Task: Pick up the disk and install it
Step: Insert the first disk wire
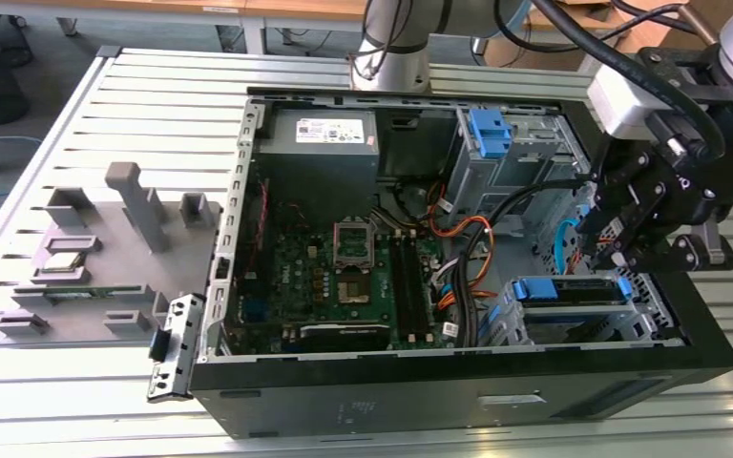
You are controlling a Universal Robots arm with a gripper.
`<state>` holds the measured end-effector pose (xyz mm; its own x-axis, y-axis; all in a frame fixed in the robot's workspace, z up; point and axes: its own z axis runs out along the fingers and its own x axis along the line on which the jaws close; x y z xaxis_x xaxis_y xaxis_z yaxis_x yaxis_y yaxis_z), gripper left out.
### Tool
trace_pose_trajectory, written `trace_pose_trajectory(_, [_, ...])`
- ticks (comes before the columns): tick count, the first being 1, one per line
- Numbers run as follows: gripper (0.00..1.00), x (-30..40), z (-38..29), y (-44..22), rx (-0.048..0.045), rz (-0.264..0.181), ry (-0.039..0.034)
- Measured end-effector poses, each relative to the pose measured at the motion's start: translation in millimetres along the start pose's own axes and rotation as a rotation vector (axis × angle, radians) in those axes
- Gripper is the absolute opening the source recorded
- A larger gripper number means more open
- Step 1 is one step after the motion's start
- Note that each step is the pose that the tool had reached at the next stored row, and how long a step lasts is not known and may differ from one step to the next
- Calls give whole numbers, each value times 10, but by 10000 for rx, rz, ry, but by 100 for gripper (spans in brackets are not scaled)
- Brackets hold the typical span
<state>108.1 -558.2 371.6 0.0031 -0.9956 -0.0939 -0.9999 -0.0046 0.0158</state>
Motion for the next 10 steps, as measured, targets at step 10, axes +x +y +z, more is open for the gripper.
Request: trace_pose_trajectory(10, [43,-57,9,-131,0,-1,-42])
